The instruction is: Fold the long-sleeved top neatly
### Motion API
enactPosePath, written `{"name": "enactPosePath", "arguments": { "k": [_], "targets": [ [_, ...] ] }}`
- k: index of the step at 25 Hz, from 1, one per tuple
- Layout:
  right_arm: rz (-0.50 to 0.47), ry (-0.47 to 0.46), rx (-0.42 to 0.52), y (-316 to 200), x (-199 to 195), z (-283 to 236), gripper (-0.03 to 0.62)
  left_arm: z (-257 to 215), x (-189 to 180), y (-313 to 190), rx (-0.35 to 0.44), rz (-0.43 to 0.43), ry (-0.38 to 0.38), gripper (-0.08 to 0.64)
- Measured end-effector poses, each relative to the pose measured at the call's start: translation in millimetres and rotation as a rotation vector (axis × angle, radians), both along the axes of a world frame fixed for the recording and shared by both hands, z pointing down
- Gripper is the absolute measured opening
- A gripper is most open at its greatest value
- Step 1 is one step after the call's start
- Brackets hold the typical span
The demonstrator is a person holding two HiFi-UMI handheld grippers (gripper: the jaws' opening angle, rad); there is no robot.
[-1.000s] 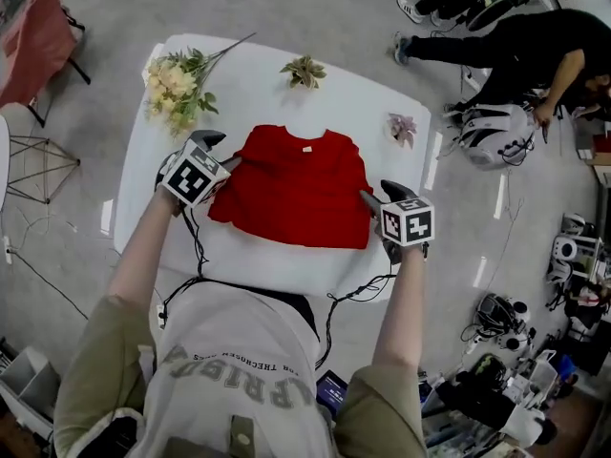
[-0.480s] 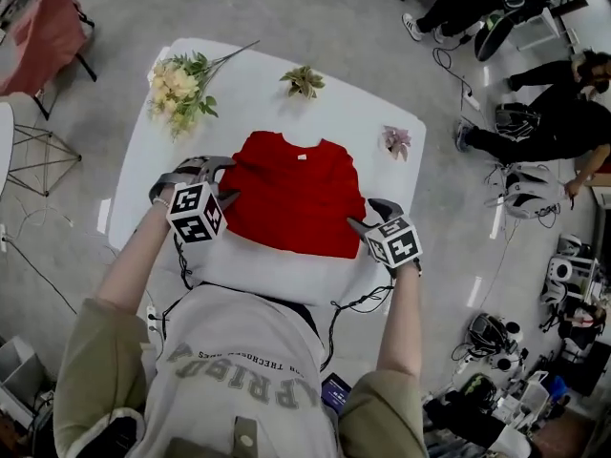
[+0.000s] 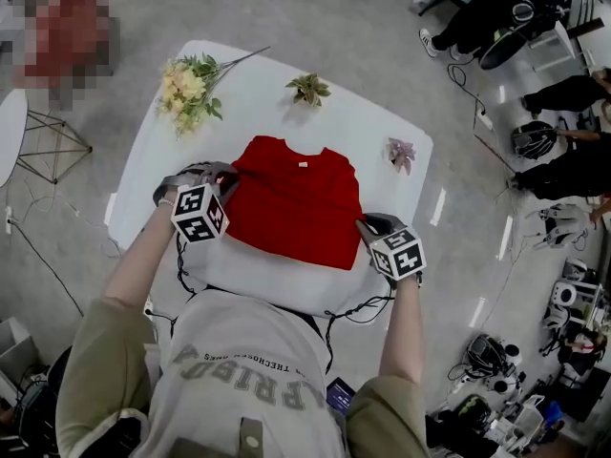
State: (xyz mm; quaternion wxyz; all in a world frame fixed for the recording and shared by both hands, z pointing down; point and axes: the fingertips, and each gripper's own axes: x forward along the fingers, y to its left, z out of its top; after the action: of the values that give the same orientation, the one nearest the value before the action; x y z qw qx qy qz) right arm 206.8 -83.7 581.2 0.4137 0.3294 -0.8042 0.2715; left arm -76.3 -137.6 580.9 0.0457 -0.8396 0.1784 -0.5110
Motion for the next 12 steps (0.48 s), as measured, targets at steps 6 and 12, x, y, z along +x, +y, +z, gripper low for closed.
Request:
{"name": "enactPosePath", "arguments": {
  "k": [6, 12],
  "targets": [
    [-0.038, -0.074, 0.049, 4, 1, -30, 0.044, -29, -8, -7, -0.004, -0.056, 0.088, 0.021],
    [-0.01, -0.095, 0.103, -18, 6, -53, 0.044, -53, -4, -37, 0.069, -0.126, 0.136, 0.02]
  ]
}}
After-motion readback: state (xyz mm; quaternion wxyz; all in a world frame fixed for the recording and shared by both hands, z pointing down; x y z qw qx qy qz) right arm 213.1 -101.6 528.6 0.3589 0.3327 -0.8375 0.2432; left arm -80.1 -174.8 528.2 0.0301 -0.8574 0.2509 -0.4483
